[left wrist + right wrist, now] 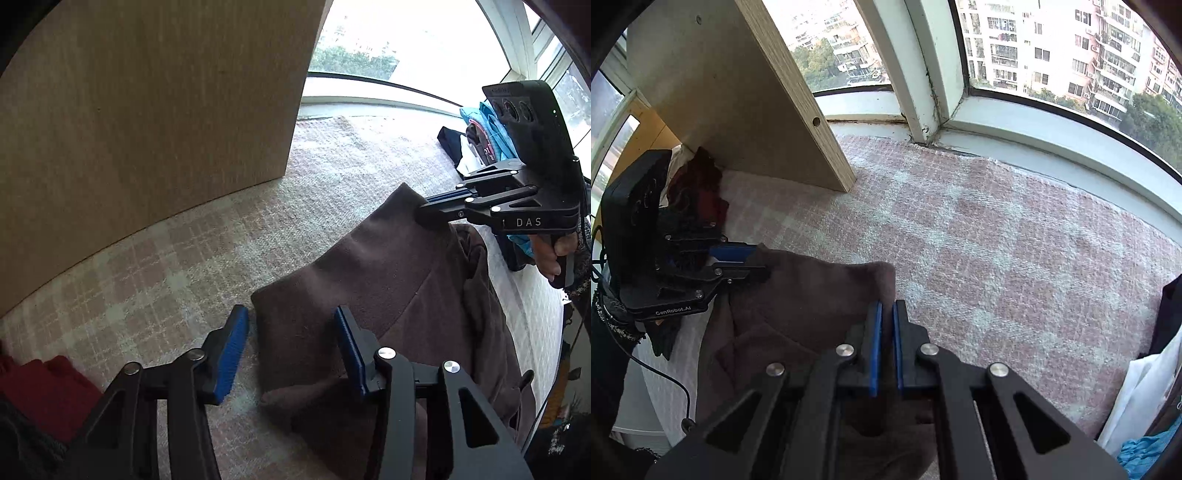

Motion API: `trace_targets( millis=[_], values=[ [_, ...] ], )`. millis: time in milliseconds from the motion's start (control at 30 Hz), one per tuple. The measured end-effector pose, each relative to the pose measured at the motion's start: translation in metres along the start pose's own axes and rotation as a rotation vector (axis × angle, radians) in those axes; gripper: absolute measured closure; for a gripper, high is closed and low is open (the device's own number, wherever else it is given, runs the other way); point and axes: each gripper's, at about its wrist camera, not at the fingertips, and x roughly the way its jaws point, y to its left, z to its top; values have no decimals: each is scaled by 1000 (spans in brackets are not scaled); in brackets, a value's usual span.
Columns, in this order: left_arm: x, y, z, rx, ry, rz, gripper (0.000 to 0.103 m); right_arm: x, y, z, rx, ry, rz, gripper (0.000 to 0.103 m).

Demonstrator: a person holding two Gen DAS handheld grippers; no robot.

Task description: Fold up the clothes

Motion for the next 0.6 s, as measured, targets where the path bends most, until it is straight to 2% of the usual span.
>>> trace_targets(
  millis=[33, 67, 167, 200, 233, 267, 300, 333, 433, 533, 600],
  values=[
    [1, -4, 3, 14, 7, 1, 85, 3, -2, -1, -1, 4, -43, 97],
    [1, -8, 5, 27, 4, -3, 88, 2, -5, -1, 9, 6, -48, 97],
    [-5, -10, 4, 50, -9, 40, 87, 0, -14, -1, 40, 11, -62, 95],
    [-11, -8, 1, 44, -19, 37, 86, -7, -19, -4, 60, 5, -57, 82],
    [-20, -6, -4, 30, -41, 28, 85, -15, -23, -7, 80, 0, -51, 58],
    [-29, -2, -10, 10, -53, 17, 76, -22, -27, -10, 100, -5, -45, 49],
    [-34, 3, -16, -12, -49, 1, 68, -26, -27, -15, 103, 8, -46, 45],
    [-40, 7, -23, -33, -44, -15, 54, -27, -28, -19, 98, 27, -55, 45],
    [-45, 17, -38, -80, -21, -38, 53, -32, -25, -27, 76, 54, -81, 45],
    [-42, 17, -52, -103, 16, -3, 54, -39, 0, -20, 52, 16, 52, 45],
    [-44, 14, -67, -130, 11, -22, 54, -26, 25, -10, 23, 34, 157, 45]
  ],
)
